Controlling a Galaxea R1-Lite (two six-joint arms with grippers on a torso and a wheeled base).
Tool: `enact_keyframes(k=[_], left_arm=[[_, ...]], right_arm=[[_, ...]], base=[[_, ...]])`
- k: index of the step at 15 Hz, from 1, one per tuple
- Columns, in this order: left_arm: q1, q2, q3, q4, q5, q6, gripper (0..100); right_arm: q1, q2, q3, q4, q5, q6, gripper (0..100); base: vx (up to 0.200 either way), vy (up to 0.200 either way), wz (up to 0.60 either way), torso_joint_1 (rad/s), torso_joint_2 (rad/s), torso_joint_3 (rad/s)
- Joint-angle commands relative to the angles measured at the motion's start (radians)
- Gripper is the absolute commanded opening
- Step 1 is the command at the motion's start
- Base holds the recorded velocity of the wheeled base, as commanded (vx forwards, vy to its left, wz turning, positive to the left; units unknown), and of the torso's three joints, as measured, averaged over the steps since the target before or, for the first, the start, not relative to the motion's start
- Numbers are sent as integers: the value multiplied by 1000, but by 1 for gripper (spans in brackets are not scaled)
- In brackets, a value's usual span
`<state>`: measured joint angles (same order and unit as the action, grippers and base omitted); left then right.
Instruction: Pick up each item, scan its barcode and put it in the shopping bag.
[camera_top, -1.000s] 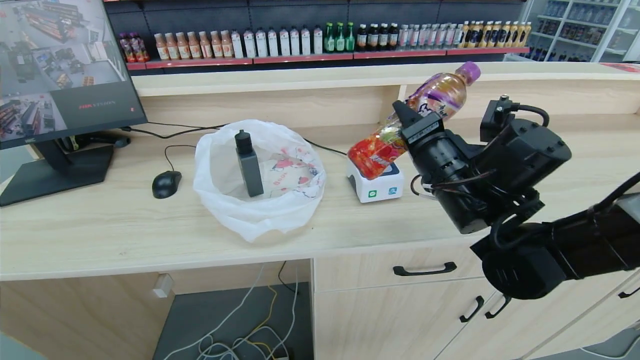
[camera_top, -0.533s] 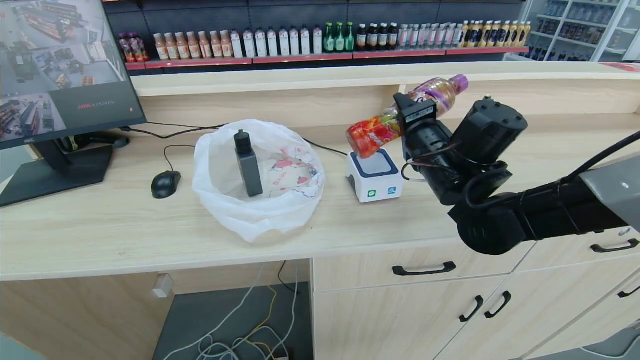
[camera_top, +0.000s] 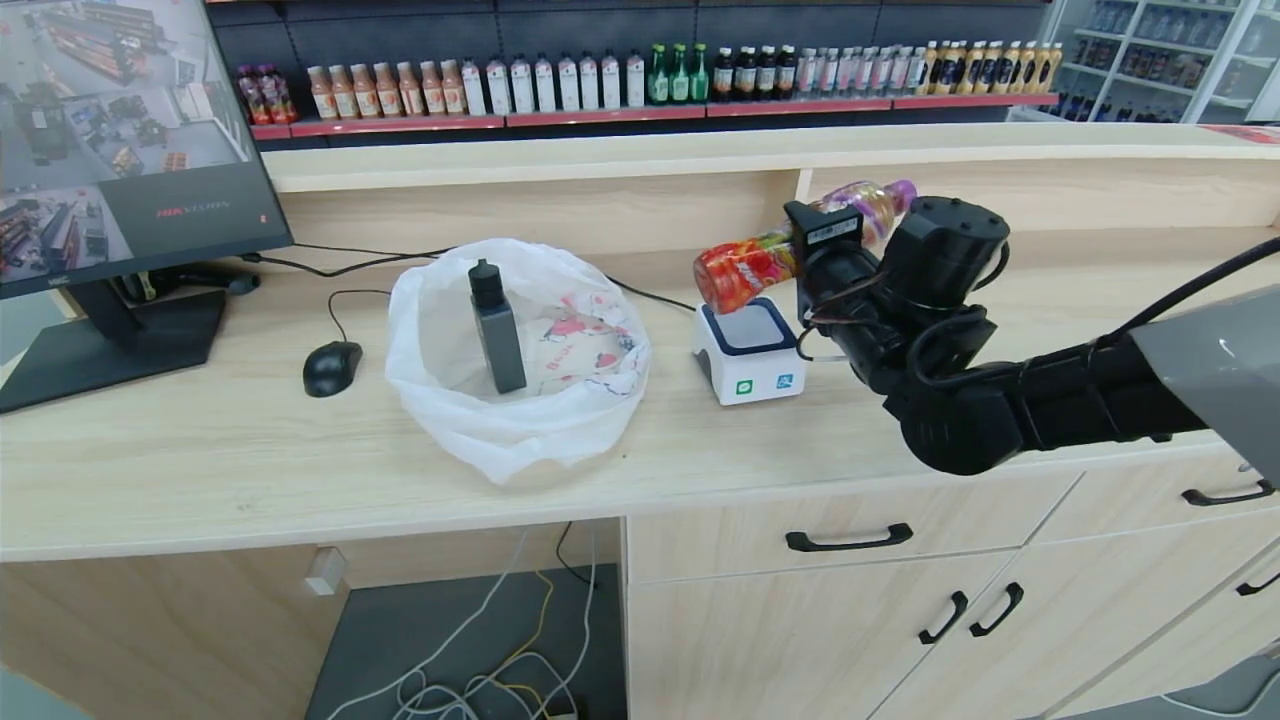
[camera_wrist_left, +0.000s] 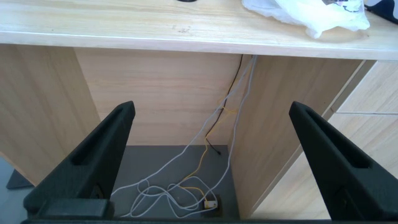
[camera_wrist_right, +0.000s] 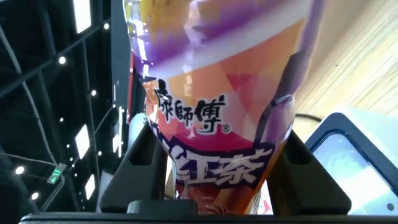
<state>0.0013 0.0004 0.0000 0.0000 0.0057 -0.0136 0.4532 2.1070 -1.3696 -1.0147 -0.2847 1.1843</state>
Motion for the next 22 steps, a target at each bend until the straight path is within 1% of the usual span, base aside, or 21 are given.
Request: enact_keyframes(k=[1, 7, 22], left_arm=[[0, 0, 0, 0, 0, 0, 100], [0, 0, 0, 0, 0, 0, 100], [0, 0, 0, 0, 0, 0, 100]], right_arm=[[-5, 27, -6, -1, 4, 2, 0], [-5, 65, -23, -1, 1, 8, 0], [-5, 68, -36, -1, 5, 5, 0]], base=[[0, 0, 0, 0, 0, 0], [0, 0, 0, 0, 0, 0], [0, 0, 0, 0, 0, 0]])
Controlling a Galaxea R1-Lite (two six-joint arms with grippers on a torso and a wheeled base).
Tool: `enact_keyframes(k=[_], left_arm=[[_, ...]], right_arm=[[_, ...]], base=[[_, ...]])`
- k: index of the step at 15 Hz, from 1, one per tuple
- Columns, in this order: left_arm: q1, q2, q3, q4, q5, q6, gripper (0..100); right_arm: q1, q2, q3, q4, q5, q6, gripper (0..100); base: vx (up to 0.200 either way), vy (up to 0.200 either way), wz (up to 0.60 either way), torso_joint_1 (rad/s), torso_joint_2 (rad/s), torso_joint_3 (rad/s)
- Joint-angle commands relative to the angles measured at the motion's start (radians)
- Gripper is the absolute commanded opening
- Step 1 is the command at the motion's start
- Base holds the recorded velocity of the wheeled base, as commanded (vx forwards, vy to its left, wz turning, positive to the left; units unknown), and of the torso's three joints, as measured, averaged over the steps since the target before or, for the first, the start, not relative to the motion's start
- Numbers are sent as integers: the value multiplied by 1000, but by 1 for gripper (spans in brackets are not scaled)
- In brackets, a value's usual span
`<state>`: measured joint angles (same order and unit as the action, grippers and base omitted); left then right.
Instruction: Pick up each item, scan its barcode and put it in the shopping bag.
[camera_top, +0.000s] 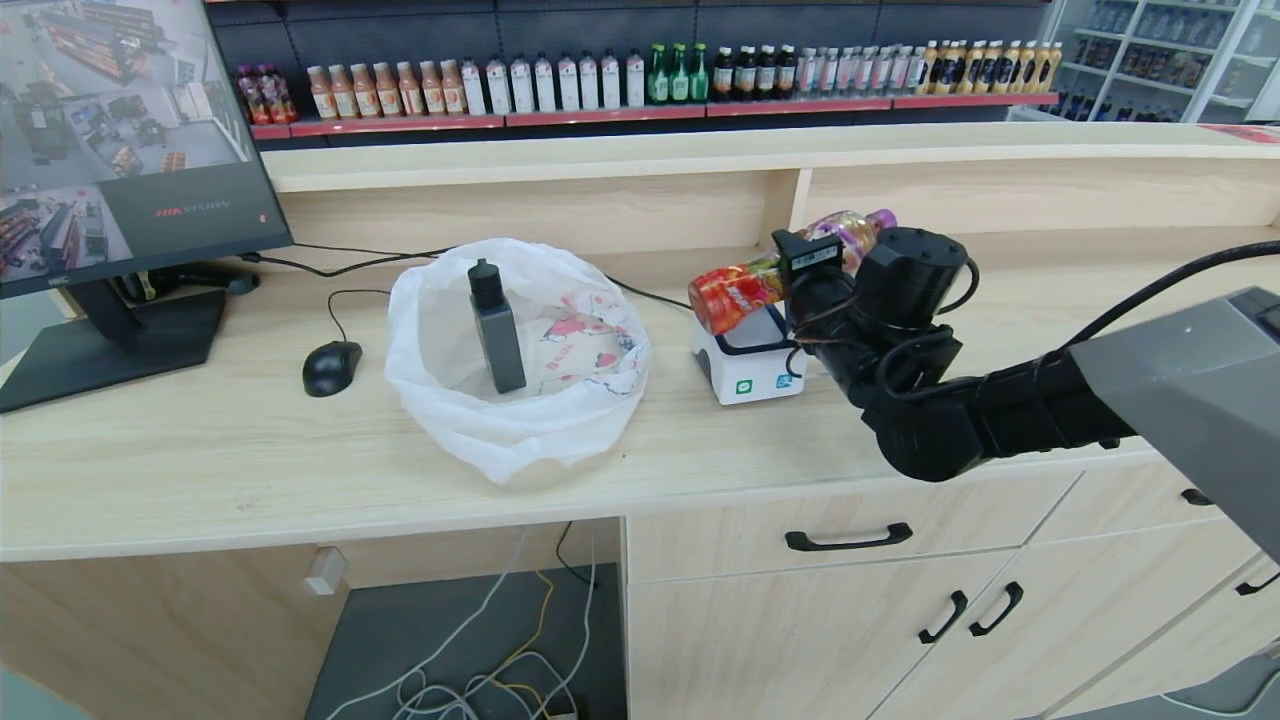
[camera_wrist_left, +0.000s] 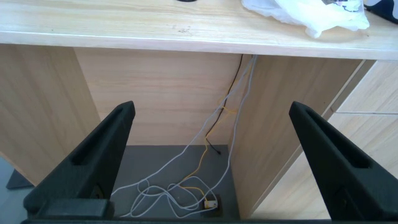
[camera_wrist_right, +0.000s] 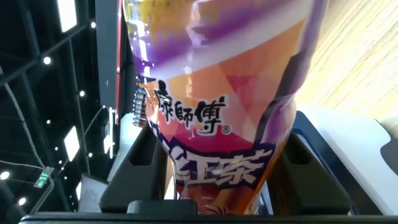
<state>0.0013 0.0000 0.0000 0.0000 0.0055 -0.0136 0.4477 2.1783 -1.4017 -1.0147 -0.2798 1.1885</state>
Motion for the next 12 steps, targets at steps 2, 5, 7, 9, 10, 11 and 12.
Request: enact_keyframes(k=[2, 5, 7, 9, 10, 11, 12], left_arm=[[0, 0, 0, 0, 1, 0, 100], [0, 0, 0, 0, 1, 0, 100], [0, 0, 0, 0, 1, 0, 100], [0, 0, 0, 0, 1, 0, 100], [0, 0, 0, 0, 1, 0, 100], [0, 0, 0, 0, 1, 0, 100], [0, 0, 0, 0, 1, 0, 100]], right_arm=[[0, -11, -2, -1, 2, 0, 0], [0, -18, 0, -2, 2, 0, 0], [2, -32, 1, -2, 2, -1, 0], [5, -46, -2, -2, 4, -4, 0], [6, -54, -2, -2, 4, -9, 0], [16, -71, 6, -5, 2, -26, 0], [20, -80, 6, -7, 1, -43, 0]], base=[[0, 0, 0, 0, 0, 0], [0, 0, 0, 0, 0, 0], [0, 0, 0, 0, 0, 0], [0, 0, 0, 0, 0, 0], [0, 0, 0, 0, 0, 0], [0, 0, 0, 0, 0, 0], [0, 0, 0, 0, 0, 0]])
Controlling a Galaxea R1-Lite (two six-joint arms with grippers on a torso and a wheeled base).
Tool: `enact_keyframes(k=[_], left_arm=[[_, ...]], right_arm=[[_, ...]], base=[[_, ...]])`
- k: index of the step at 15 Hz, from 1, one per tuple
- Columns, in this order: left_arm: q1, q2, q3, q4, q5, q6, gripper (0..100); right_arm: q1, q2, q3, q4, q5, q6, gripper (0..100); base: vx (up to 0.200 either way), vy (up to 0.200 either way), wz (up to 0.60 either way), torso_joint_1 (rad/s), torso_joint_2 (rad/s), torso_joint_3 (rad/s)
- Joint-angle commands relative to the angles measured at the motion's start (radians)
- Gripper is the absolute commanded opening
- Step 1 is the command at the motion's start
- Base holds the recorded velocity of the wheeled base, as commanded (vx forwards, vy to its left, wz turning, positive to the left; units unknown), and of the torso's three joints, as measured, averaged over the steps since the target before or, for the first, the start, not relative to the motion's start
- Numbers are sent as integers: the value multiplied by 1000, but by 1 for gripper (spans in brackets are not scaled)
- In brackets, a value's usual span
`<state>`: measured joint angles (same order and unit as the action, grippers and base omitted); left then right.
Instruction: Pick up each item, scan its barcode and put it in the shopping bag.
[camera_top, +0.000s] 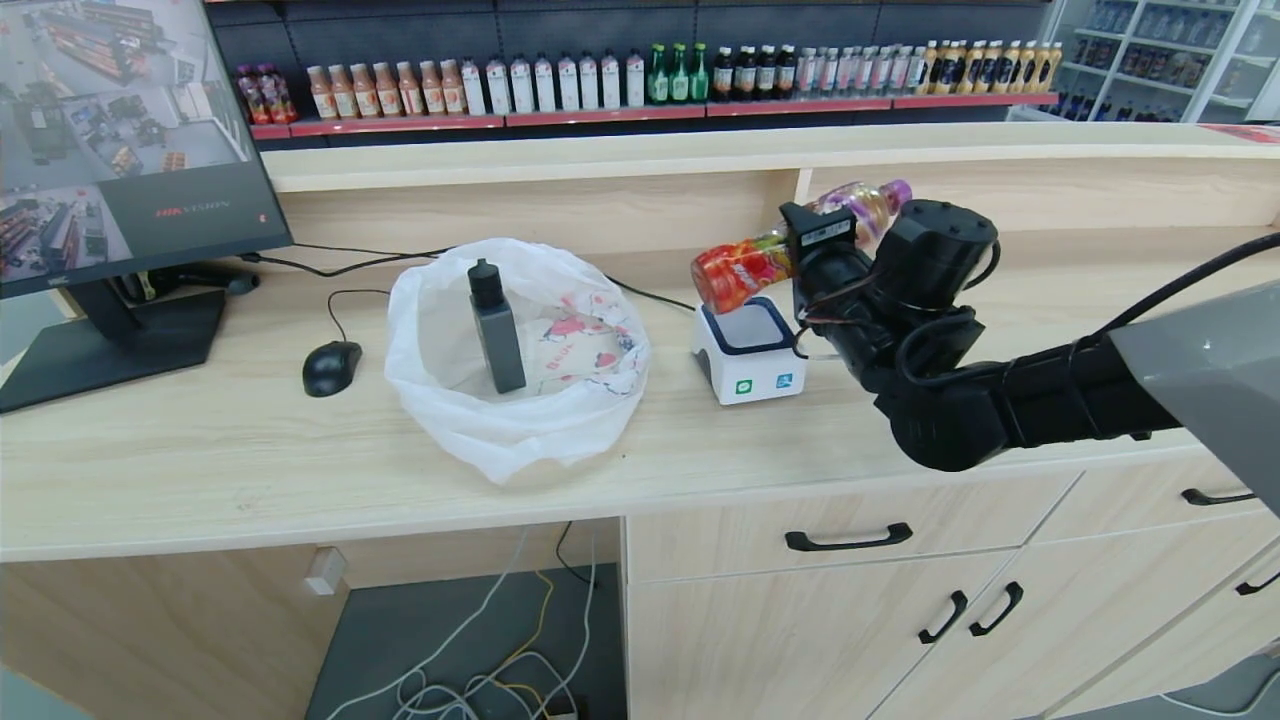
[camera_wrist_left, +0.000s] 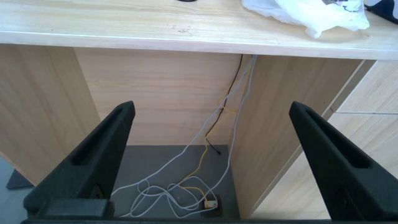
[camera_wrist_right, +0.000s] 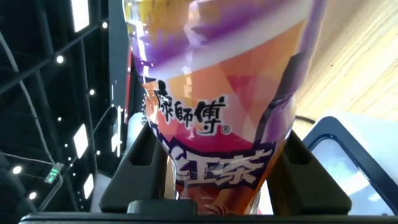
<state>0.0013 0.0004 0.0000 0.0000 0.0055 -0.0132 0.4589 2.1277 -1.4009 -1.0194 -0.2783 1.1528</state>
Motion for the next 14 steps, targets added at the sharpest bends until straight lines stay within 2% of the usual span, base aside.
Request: enact_keyframes(k=[1, 5, 8, 9, 10, 14], left_arm=[[0, 0, 0, 0, 1, -1, 100], [0, 0, 0, 0, 1, -1, 100], [0, 0, 0, 0, 1, -1, 100], [0, 0, 0, 0, 1, -1, 100], [0, 0, 0, 0, 1, -1, 100], [0, 0, 0, 0, 1, -1, 100]], right_arm=[[10, -51, 3, -2, 1, -38, 0], [60, -127, 25, -4, -1, -148, 0], [129, -181, 122, -93, -9, -311, 0], [153, -199, 183, -150, -5, -386, 0], [187, -229, 296, -255, 10, -521, 0], [196, -270, 533, -519, 133, -903, 0]], base=[[0, 0, 0, 0, 0, 0], [0, 0, 0, 0, 0, 0], [0, 0, 0, 0, 0, 0], [0, 0, 0, 0, 0, 0], [0, 0, 0, 0, 0, 0], [0, 0, 0, 0, 0, 0]])
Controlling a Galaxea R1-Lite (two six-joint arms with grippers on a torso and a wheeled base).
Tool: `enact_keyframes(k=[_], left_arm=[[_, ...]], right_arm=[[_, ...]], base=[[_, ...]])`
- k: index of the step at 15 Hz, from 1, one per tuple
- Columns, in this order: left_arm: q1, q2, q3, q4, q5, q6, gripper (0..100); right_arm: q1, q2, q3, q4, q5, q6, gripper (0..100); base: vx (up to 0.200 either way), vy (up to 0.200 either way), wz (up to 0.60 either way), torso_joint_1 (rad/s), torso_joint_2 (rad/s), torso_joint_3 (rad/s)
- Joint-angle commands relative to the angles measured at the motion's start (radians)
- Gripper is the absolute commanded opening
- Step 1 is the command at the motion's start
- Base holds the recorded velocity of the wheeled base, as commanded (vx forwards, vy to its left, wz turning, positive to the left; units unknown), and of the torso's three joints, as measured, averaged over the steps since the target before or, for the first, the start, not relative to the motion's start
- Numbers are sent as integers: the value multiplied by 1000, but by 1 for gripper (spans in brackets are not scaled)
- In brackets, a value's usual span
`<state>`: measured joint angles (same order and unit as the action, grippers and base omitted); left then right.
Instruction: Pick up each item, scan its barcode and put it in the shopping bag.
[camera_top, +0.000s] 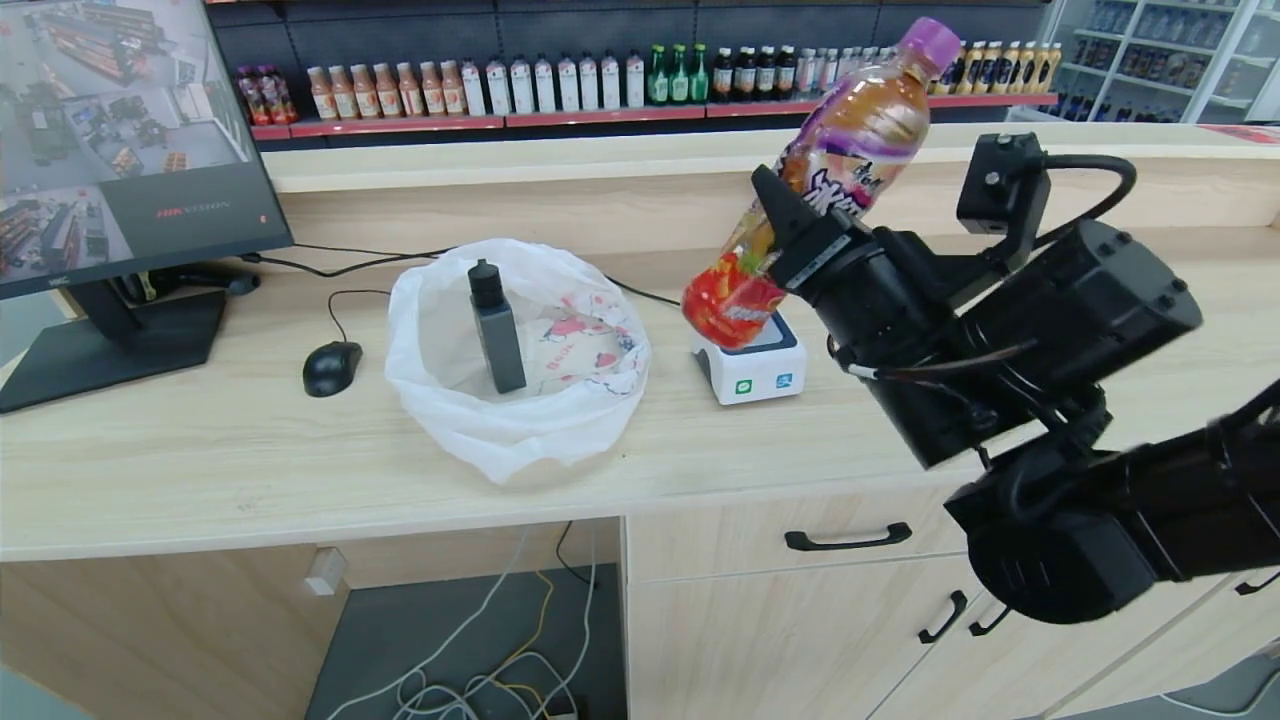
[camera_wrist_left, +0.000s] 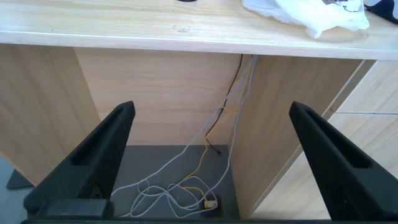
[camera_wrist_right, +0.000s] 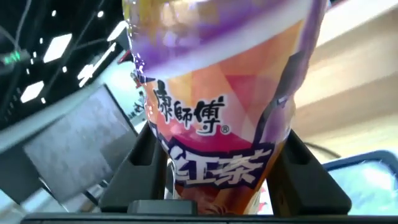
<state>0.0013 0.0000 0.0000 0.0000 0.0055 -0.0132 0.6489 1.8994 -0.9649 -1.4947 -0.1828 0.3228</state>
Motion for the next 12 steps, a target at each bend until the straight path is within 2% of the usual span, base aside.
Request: enact_keyframes(k=[1, 3, 6, 9, 11, 12], left_arm=[[0, 0, 0, 0, 1, -1, 100], [0, 0, 0, 0, 1, -1, 100], [0, 0, 0, 0, 1, -1, 100], [0, 0, 0, 0, 1, 1, 100], [0, 0, 0, 0, 1, 4, 100], [0, 0, 0, 0, 1, 2, 100]], right_arm=[[1, -63, 137, -62, 45, -134, 0], [-3, -111, 195, -64, 48, -263, 0], [-5, -143, 209, -65, 83, -421, 0], [-46, -132, 201, -64, 97, -479, 0], [-71, -106, 193, -62, 175, -484, 0], [-83, -95, 196, -67, 180, -488, 0]], base=[[0, 0, 0, 0, 0, 0], [0, 0, 0, 0, 0, 0], [0, 0, 0, 0, 0, 0], [0, 0, 0, 0, 0, 0], [0, 0, 0, 0, 0, 0], [0, 0, 0, 0, 0, 0]])
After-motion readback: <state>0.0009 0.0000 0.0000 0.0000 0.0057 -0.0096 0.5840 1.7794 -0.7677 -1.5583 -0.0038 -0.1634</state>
